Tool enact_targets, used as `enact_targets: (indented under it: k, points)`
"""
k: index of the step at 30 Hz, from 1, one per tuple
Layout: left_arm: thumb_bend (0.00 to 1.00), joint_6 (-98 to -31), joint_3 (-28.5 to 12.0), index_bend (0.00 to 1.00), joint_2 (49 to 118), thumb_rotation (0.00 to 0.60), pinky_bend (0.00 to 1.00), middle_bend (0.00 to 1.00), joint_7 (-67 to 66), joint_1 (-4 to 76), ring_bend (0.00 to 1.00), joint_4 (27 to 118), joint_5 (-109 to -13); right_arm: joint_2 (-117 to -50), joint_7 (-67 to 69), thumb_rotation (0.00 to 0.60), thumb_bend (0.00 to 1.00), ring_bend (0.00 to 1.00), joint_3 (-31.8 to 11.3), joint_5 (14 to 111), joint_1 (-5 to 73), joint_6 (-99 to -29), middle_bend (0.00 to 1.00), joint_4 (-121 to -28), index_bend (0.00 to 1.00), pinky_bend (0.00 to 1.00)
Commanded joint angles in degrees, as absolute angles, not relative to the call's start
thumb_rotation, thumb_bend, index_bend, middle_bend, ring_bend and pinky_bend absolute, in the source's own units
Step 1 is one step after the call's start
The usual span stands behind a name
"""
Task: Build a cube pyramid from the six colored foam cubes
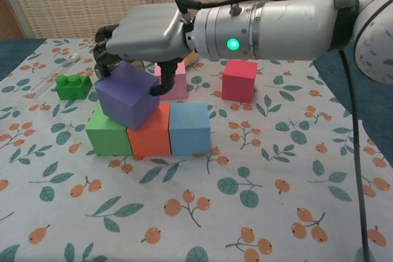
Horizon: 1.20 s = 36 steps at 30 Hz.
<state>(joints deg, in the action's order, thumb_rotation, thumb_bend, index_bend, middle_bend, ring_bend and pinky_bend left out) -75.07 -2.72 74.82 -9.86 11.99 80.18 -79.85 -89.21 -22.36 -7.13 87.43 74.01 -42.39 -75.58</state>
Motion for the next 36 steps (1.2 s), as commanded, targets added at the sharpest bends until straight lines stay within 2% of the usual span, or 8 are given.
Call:
enact_targets:
  k: [1, 10, 21, 27, 30, 36]
  points:
    - [0.35, -74.9, -2.7, 0.0, 74.8, 0.6, 0.05, 0.03, -9.8, 12.1, 0.0, 80.2, -79.8, -89.4, -23.1, 0.6, 0.22, 0.0, -7.3, 87.0, 73.9, -42.0, 0.12, -75.5, 0.54, 0.27]
    - [0.35, -74.9, -2.7, 0.0, 74.8, 0.6, 0.05, 0.03, -9.7, 12.1, 0.0, 80.1, -79.7, -89.4, -24.7, 0.6, 0.22, 0.0, -8.0, 86.0, 73.8, -41.4, 0.12, -76.0, 0.27, 0.27]
    - [0.35, -74.8, -2.7, 0.0, 74.6, 0.6, 0.05, 0.03, -9.4, 12.1, 0.0, 80.1, -79.6, -89.3, -25.5, 0.6, 0.22, 0.0, -8.5, 85.3, 73.7, -41.0, 0.12, -76.5, 0.11, 0.27]
    - [0.35, -75.0, -2.8, 0.0, 74.5, 0.6, 0.05, 0.03, -9.1, 12.1, 0.0, 80.2, -79.7, -89.2, -24.6, 0.6, 0.22, 0.0, -9.4, 84.9, 72.6, -43.2, 0.12, -78.0, 0.06, 0.27]
    - [0.35, -75.2, -2.8, 0.0, 74.4, 0.6, 0.05, 0.03, -8.9, 12.0, 0.0, 80.2, -79.7, -88.9, -23.9, 0.6, 0.17, 0.0, -10.7, 82.7, 70.7, -45.8, 0.12, -80.3, 0.02, 0.27]
    - [0.35, -75.4, -2.5, 0.0, 74.0, 0.6, 0.05, 0.03, -8.2, 11.9, 0.0, 80.7, -80.3, -84.4, -27.1, 0.6, 0.03, 0.0, -13.5, 67.3, 64.9, -48.8, 0.04, -94.6, 0.0, 0.21]
